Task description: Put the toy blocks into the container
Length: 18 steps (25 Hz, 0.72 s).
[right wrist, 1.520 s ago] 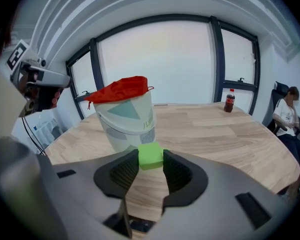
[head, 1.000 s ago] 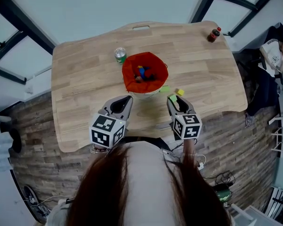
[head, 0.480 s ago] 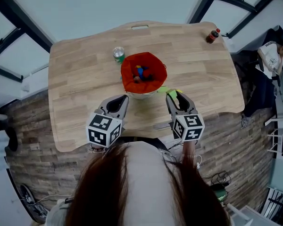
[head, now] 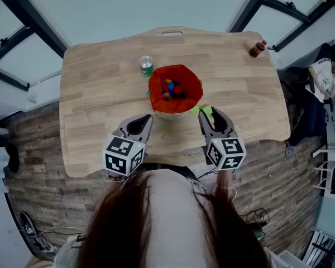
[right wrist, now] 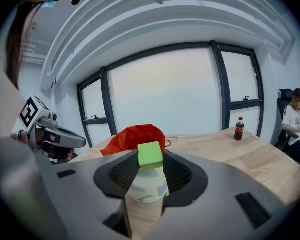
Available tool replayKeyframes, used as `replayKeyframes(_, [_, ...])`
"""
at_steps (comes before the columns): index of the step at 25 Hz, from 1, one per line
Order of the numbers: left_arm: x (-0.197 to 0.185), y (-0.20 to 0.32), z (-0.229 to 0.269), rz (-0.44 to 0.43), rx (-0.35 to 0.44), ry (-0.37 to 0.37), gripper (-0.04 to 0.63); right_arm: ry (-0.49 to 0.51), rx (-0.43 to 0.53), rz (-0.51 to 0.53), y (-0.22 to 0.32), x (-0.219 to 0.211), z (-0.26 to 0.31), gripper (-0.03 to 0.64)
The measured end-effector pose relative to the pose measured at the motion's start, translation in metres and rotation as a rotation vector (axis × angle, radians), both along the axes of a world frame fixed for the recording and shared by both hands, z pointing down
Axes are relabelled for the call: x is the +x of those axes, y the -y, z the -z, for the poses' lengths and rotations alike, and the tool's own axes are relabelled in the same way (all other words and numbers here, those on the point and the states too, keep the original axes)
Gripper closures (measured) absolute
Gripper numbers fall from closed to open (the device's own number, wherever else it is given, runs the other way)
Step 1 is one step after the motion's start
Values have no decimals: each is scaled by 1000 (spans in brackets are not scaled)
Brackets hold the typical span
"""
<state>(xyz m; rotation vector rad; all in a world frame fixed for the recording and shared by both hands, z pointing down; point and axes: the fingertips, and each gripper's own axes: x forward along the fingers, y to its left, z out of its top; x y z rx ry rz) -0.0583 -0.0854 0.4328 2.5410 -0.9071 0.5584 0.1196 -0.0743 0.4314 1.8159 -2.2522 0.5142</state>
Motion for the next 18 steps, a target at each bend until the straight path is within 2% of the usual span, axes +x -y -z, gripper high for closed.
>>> replayKeyframes(18, [-26,1,-3,69,-4,9,586,-6,41,37,21,-12,10,454])
